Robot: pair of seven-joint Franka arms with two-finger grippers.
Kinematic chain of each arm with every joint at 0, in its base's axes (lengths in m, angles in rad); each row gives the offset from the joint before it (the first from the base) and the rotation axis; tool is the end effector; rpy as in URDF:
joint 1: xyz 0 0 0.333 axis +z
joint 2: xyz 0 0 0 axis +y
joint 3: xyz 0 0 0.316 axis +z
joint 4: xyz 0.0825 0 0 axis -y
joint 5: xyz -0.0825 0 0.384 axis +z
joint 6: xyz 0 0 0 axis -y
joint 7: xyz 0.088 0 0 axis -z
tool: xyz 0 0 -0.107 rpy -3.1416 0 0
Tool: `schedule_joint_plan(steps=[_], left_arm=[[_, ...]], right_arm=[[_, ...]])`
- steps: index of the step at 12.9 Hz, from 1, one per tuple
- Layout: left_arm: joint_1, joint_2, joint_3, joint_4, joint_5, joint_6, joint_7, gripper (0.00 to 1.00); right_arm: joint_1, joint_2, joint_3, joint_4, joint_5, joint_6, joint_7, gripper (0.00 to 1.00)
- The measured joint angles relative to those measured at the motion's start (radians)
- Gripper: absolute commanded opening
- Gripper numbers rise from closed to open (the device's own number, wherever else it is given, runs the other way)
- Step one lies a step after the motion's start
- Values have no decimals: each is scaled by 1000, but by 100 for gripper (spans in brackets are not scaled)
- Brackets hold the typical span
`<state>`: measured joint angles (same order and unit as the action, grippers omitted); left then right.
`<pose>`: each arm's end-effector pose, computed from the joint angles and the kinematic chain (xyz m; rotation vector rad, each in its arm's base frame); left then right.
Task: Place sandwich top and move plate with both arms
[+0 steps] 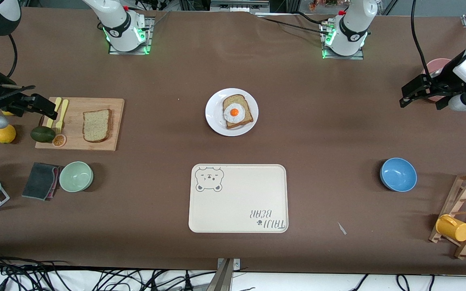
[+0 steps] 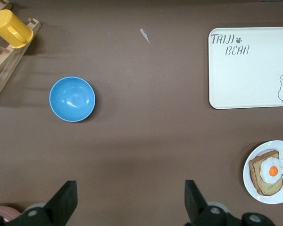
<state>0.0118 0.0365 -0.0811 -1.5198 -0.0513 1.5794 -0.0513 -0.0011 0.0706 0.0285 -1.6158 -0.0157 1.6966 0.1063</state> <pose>0.5655 -0.0438 0.6291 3.0858 -0.0279 0.0307 0.5845 0.0140 0.5740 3.1264 -0.1206 0.0174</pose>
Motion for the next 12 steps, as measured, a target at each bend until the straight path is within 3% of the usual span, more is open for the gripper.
schedule_joint_plan(steps=[12], left_arm=[[2,0,2,0,0,-13,0,100]], right_arm=[[0,0,0,-1,0,-1,0,100]])
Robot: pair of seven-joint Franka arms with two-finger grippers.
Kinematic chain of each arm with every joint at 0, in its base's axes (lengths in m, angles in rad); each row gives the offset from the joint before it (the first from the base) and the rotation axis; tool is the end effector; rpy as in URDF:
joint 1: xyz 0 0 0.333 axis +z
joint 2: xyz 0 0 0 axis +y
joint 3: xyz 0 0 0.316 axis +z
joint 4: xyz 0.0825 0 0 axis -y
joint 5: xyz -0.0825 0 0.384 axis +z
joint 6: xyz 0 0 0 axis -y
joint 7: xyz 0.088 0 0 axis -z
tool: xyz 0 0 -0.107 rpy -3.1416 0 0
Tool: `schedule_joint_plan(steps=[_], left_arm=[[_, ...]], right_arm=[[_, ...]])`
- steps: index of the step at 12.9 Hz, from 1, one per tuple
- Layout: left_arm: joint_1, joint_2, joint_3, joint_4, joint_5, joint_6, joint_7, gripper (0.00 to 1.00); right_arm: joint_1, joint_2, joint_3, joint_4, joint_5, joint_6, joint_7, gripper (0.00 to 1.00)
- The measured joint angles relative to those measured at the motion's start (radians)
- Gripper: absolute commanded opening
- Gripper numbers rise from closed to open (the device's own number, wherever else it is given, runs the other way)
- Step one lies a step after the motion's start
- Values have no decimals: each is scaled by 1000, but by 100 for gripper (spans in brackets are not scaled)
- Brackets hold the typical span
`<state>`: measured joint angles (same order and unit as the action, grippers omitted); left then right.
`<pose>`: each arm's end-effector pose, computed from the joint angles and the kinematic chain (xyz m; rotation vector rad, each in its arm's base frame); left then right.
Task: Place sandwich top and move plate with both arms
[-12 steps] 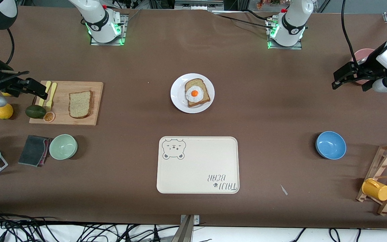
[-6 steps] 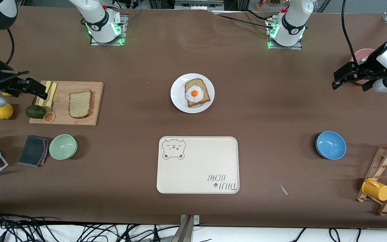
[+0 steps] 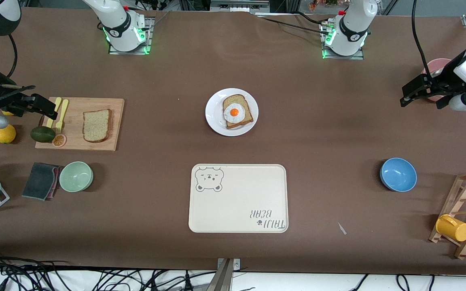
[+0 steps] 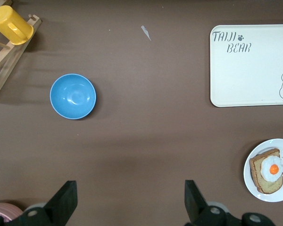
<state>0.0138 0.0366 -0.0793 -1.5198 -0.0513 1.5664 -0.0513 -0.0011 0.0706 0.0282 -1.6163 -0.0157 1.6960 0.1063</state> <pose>0.5643 -0.0416 0.6279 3.0868 -0.0226 0.0107 0.5844 0.0138 0.5737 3.1262 -0.1210 0.0157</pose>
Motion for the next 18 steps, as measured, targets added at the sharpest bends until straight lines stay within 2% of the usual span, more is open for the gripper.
schedule_joint_plan(steps=[14,18], left_arm=[[0,0,-1,0,0,-21,0,100],[0,0,-1,0,0,-21,0,100]], right_arm=[[1,-1,2,0,-1,-30,-5,99],[1,-1,6,-38,-2,-30,-6,97]])
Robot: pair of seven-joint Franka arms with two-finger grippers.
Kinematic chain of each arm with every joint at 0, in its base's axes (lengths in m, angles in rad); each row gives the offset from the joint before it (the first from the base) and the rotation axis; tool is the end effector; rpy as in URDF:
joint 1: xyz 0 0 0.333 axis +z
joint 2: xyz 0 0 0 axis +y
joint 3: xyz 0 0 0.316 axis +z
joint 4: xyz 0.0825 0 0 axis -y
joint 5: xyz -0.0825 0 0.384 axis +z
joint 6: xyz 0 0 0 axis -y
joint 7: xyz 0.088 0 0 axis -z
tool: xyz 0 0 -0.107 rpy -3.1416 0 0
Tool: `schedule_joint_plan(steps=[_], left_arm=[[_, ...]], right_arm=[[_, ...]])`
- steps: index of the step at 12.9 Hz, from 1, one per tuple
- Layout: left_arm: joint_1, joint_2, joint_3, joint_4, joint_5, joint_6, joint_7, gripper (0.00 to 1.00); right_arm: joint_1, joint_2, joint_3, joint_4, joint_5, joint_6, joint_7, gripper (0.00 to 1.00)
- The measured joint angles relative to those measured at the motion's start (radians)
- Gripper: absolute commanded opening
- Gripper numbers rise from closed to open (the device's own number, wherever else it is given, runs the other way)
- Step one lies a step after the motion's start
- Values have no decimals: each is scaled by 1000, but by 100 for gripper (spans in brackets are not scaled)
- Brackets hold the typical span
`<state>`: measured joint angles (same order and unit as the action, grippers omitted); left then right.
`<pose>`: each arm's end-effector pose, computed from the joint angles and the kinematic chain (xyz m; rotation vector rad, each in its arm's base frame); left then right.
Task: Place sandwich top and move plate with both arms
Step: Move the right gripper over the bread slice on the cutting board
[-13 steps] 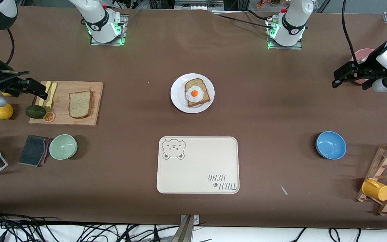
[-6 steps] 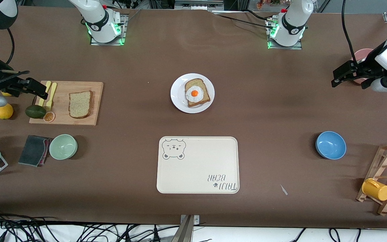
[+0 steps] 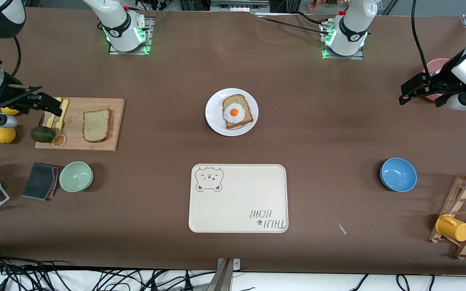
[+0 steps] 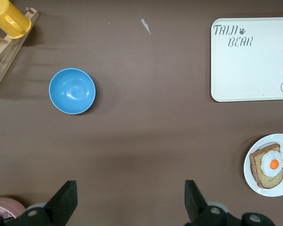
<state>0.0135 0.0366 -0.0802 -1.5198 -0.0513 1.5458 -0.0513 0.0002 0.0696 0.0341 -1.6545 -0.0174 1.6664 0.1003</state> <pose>0.5620 -0.0423 0.6261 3.0879 -0.0253 -0.0211 0.5778 0.0175 0.5535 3.1200 -0.0996 -0.0882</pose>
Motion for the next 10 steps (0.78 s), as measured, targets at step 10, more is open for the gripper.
schedule_joint_plan(steps=[10], left_arm=[[-1,0,0,0,0,0,0,100]], right_arm=[[0,-19,-9,-554,-8,443,5,95]])
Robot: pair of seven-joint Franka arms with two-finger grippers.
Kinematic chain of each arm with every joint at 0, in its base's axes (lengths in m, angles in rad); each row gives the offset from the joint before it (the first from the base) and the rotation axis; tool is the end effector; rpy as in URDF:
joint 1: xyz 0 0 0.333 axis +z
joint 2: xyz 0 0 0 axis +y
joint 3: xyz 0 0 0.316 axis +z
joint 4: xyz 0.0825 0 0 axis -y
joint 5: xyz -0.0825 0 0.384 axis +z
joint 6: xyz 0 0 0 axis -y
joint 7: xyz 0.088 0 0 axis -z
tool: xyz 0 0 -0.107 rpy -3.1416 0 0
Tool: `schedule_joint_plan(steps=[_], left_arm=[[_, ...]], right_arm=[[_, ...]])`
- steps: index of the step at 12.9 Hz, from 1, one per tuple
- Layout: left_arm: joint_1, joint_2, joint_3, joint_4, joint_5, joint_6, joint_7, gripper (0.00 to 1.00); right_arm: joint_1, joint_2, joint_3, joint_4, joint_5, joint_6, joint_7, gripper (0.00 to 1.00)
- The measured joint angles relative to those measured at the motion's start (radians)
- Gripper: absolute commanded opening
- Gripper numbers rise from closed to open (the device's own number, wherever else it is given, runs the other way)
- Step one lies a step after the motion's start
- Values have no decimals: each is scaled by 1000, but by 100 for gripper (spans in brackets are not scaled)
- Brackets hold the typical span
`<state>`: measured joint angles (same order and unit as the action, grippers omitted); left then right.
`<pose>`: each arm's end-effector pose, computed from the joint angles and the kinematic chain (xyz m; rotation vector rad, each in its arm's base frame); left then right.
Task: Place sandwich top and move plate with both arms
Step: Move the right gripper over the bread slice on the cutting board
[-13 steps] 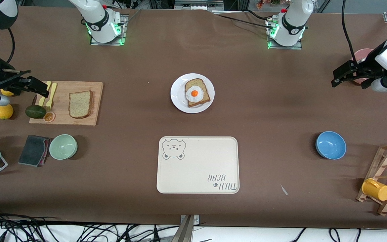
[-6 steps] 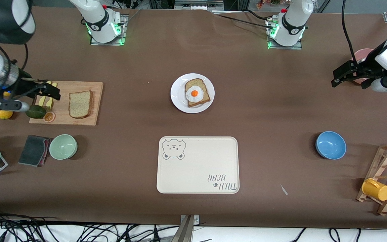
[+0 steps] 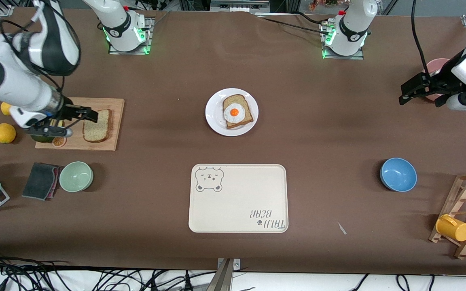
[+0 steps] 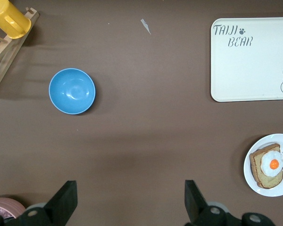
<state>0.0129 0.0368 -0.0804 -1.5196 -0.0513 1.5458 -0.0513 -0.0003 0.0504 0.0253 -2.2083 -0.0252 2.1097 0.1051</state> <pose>0.5621 -0.0427 0.6261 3.0879 -0.0265 -0.0211 0.5184 0.0118 0.3455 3.1025 -0.1016 -0.2292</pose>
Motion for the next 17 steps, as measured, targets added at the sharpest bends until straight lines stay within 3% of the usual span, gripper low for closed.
schedule_joint_plan(steps=[1,3,5,10,15,17], left_arm=[[0,0,-1,0,0,0,0,100],[0,0,-2,0,0,0,0,100],[0,0,-2,0,0,0,0,100],[0,0,-2,0,0,0,0,100],[0,0,-2,0,0,0,0,100],[0,0,-2,0,0,0,0,100]], right_arm=[[0,1,0,-55,-9,42,1,89],[0,11,0,-114,-71,81,1,87],[0,48,0,-132,-117,125,4,87],[0,175,-1,-134,-122,268,67,87],[1,236,0,-133,-135,327,96,65],[1,235,-3,-132,-135,327,97,48]])
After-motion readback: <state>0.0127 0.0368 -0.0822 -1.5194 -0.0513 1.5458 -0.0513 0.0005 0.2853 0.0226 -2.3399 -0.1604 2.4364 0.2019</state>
